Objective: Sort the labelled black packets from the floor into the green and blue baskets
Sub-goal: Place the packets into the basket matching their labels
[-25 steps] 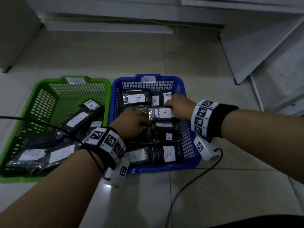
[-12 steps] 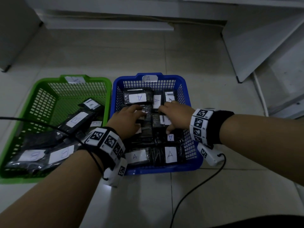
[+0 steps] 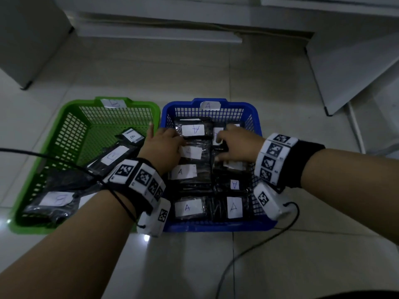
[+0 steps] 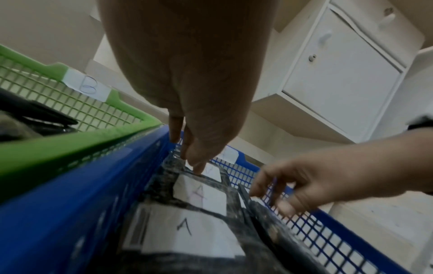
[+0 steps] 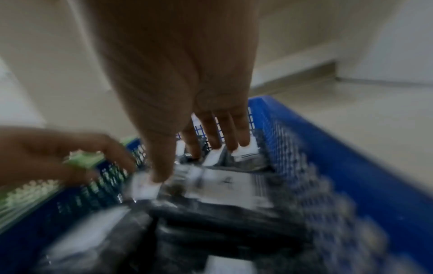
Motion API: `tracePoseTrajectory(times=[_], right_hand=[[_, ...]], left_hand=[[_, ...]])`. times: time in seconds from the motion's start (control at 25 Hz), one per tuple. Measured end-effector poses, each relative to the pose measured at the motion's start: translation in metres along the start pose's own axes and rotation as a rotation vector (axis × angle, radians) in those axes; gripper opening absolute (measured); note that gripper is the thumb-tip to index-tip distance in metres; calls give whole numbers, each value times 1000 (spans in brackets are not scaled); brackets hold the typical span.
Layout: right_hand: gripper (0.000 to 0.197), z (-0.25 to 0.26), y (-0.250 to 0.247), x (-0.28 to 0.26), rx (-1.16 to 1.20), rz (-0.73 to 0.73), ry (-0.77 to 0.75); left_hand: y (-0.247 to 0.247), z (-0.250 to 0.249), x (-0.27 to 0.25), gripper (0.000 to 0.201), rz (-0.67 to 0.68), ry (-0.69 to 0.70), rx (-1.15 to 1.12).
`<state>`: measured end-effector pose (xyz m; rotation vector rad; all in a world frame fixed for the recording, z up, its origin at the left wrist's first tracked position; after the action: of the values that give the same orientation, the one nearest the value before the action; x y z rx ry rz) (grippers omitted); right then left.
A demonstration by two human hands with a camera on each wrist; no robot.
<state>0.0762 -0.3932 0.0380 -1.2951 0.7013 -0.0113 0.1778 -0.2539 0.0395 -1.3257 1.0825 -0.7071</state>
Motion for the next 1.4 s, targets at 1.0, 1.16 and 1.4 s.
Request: tracePoseTrajectory(times=[1.0,1.16,1.4], right_hand=[[65,91,-47,-41,-124,76,-281],[53,146,-54,-22,-199,53,-353],[40,209,-51,52,-56,100,-180]], left_hand=[[-110,73,-69,44,427,319,306],[-96,132,-77,38,355,192,224],[-26,204,-58,31,342,114,-69]])
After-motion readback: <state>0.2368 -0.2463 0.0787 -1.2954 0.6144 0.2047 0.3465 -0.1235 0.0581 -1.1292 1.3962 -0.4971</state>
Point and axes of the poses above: each hand's wrist, its own x-axis towards the middle knuckle, its own y-axis out of the palm, z = x × y, the point moved 7 cm from there along x, towards the middle knuckle, and after that the axes turned 8 degrees about y, right-handed, at the moved point
